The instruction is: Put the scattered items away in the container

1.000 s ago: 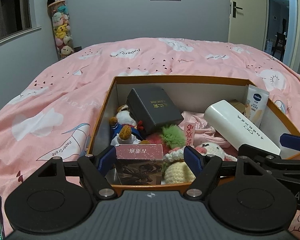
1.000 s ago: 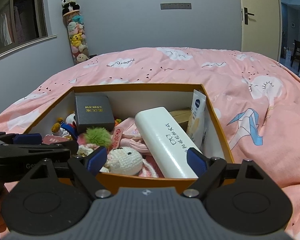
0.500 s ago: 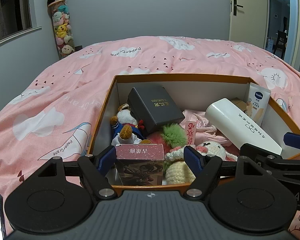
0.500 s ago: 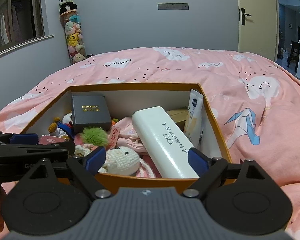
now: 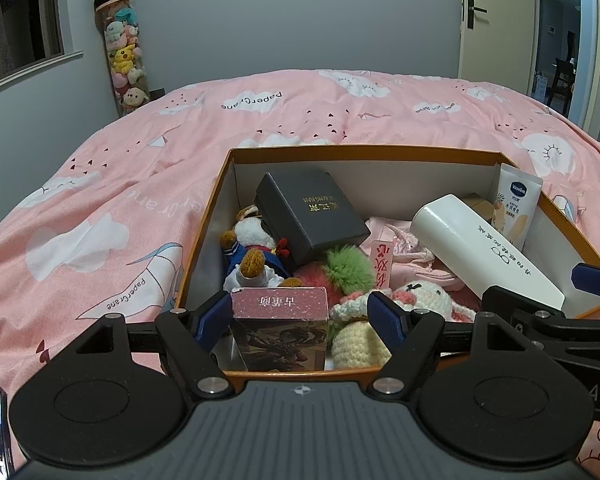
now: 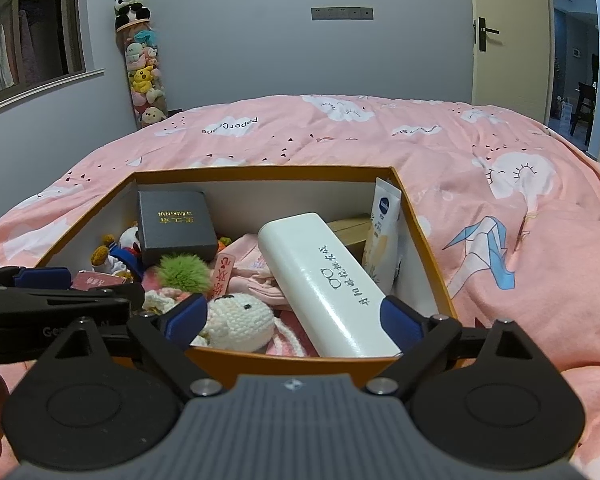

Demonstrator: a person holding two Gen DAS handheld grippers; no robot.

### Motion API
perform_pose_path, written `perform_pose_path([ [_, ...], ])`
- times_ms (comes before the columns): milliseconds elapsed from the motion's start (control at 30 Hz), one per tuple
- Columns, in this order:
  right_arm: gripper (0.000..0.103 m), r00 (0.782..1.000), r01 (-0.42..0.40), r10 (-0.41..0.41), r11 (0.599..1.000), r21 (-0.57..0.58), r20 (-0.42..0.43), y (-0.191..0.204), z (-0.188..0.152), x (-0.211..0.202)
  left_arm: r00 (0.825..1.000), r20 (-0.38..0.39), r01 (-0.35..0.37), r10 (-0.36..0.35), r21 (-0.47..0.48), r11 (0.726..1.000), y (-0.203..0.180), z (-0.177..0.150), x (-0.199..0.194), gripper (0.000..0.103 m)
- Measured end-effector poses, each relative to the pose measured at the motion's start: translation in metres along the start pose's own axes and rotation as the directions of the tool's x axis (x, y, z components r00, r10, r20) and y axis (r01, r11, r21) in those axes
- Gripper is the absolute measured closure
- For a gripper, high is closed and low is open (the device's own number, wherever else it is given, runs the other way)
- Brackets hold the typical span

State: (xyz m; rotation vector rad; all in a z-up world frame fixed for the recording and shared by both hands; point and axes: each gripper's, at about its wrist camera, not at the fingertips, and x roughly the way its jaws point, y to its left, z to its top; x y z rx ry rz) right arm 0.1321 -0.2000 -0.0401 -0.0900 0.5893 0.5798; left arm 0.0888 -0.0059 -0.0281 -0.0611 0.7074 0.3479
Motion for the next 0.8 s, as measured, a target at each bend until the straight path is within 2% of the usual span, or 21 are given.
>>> perform_pose_path([
  [800,0.008,1.0,0.0,0.0,1.0,-0.001,0.0,0.0,0.0002,0.0001,1.0,-0.01,0.007,-0.007,0.001,1.0,0.0009,0.0011,0.0004,0.015],
])
